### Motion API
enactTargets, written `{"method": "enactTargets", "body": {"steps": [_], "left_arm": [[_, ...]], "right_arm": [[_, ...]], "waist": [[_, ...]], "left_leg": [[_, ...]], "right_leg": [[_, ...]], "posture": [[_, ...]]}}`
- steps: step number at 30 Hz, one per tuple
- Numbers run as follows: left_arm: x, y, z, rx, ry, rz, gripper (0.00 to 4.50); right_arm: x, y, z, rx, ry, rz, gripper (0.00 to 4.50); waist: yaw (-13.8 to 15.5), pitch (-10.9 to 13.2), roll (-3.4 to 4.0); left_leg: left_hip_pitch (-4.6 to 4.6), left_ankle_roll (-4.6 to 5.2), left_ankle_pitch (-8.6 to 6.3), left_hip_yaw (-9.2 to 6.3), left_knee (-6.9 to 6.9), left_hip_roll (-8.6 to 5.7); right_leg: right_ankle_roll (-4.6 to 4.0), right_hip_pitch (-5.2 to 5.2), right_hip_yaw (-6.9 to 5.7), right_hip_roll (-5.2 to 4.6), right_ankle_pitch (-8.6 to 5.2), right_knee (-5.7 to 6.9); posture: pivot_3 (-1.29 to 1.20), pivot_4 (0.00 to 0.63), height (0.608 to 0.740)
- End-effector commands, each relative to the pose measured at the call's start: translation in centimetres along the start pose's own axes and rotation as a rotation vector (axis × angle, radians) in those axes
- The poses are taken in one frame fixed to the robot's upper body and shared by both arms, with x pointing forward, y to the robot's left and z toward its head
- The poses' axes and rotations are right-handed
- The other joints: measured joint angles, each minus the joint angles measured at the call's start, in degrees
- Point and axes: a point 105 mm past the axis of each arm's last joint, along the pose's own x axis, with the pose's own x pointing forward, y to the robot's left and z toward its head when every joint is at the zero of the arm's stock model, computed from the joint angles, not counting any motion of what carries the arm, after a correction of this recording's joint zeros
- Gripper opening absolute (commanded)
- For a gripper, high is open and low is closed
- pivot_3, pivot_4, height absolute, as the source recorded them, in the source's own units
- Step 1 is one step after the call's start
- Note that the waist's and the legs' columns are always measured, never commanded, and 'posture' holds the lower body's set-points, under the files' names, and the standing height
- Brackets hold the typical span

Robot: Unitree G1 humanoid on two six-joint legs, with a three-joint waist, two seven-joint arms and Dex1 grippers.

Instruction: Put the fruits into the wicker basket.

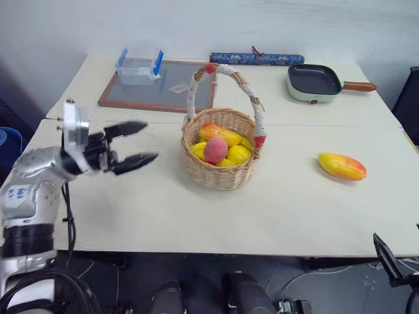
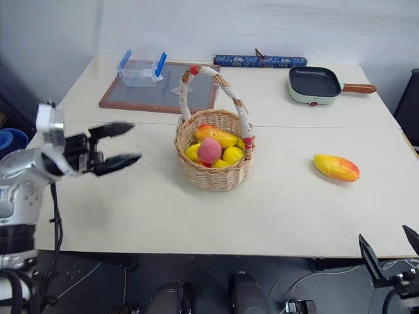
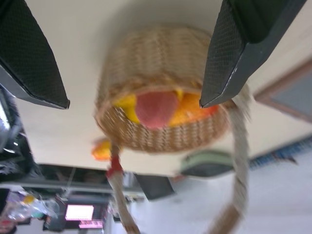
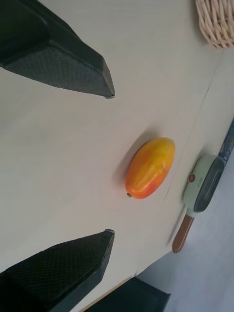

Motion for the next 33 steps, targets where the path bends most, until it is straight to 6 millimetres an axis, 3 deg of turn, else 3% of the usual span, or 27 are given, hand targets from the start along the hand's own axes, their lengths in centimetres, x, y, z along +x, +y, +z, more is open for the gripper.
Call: {"method": "enactTargets", "body": {"steps": [1, 5, 7, 11, 13, 18, 21, 25, 27, 30, 33], "left_arm": [[0.4, -1.6, 0.3, 0.044, 0.033, -0.078, 4.48], [1.0, -2.7, 0.2, 0.063, 0.031, -0.098, 4.48], [1.4, -3.0, 0.2, 0.072, 0.025, -0.102, 4.48], [2.6, -4.5, 0.3, 0.041, 0.002, -0.144, 4.48], [2.8, -4.8, 0.3, 0.037, 0.002, -0.146, 4.48], [3.0, -5.6, 0.6, 0.017, 0.005, -0.158, 4.48], [2.9, -5.9, 0.9, 0.013, 0.005, -0.152, 4.48], [2.8, -6.0, 0.9, 0.014, 0.007, -0.141, 4.5], [2.8, -6.0, 0.9, 0.02, 0.01, -0.137, 4.5], [2.8, -5.9, 1.0, 0.027, 0.005, -0.126, 4.5], [2.2, -5.7, 0.8, 0.016, 0.006, -0.086, 4.5]], "right_arm": [[4.4, -1.7, 1.5, -0.115, 0.037, 0.183, 4.5], [10.1, -3.8, 2.4, -0.103, 0.161, 0.364, 4.5], [11.7, -4.7, 2.3, -0.098, 0.225, 0.387, 4.5], [17.0, -5.2, 1.9, -0.154, 0.379, 0.501, 4.5], [18.2, -5.1, 1.5, -0.147, 0.434, 0.52, 4.5], [19.9, -4.4, 0.6, -0.12, 0.587, 0.561, 4.5], [19.7, -3.4, 0.3, -0.066, 0.678, 0.646, 4.5], [20.2, -3.2, 0.3, -0.083, 0.688, 0.643, 3.22], [20.4, -3.4, 0.5, -0.113, 0.671, 0.634, 2.96], [20.4, -3.5, 1.3, -0.114, 0.622, 0.659, 2.96], [20.0, -2.4, 5.0, -0.061, 0.439, 0.827, 2.96]], "waist": [[-0.12, 0.01, -0.02], [0.05, 0.04, 0.01], [0.28, 0.06, 0.04], [-0.01, 0.18, 0.23], [-0.11, 0.23, 0.3], [0.05, 0.24, 0.27], [-0.17, 0.24, 0.29], [-0.28, 0.24, 0.29], [-0.3, 0.24, 0.29], [-0.33, 0.24, 0.29], [-0.48, 0.24, 0.29]], "left_leg": [[-0.02, 0.04, 0.01, 0.03, 0.0, -0.01], [0.02, 0.15, 0.05, 0.11, -0.03, 0.05], [0.0, 0.05, 0.05, 0.03, -0.13, 0.15], [-0.3, -0.13, 0.12, -0.01, 0.14, 0.16], [-0.6, -0.14, 0.28, 0.12, 0.19, 0.01], [-0.93, -0.25, 0.36, 0.16, 0.21, 0.02], [-0.94, -0.26, 0.36, 0.25, 0.22, 0.03], [-0.91, -0.32, 0.4, 0.26, 0.28, 0.05], [-0.9, -0.35, 0.42, 0.24, 0.35, 0.05], [-0.86, -0.36, 0.44, 0.25, 0.45, 0.03], [-0.82, -0.36, 0.46, 0.28, 0.44, 0.03]], "right_leg": [[-0.01, -0.02, 0.02, -0.01, 0.01, 0.01], [-0.07, -0.14, 0.13, 0.11, 0.0, 0.1], [-0.14, -0.19, 0.13, 0.3, -0.04, 0.08], [-0.08, -0.42, 0.36, 0.42, -0.12, 0.17], [0.01, -0.72, 0.49, 0.31, -0.07, 0.19], [0.03, -1.11, 0.55, 0.33, -0.07, 0.26], [0.04, -1.18, 0.58, 0.33, -0.07, 0.3], [0.03, -1.18, 0.59, 0.35, -0.07, 0.38], [0.03, -1.17, 0.59, 0.35, -0.07, 0.45], [0.03, -1.14, 0.61, 0.35, -0.07, 0.57], [0.03, -1.14, 0.63, 0.35, -0.06, 0.62]], "posture": [[0.0, 0.15, 0.74], [0.0, 0.15, 0.74], [0.0, 0.15, 0.74], [0.0, 0.15, 0.74], [0.0, 0.15, 0.74], [0.0, 0.15, 0.74], [0.0, 0.15, 0.74], [0.0, 0.15, 0.74], [0.0, 0.15, 0.74], [0.0, 0.15, 0.74], [0.0, 0.15, 0.74]]}}
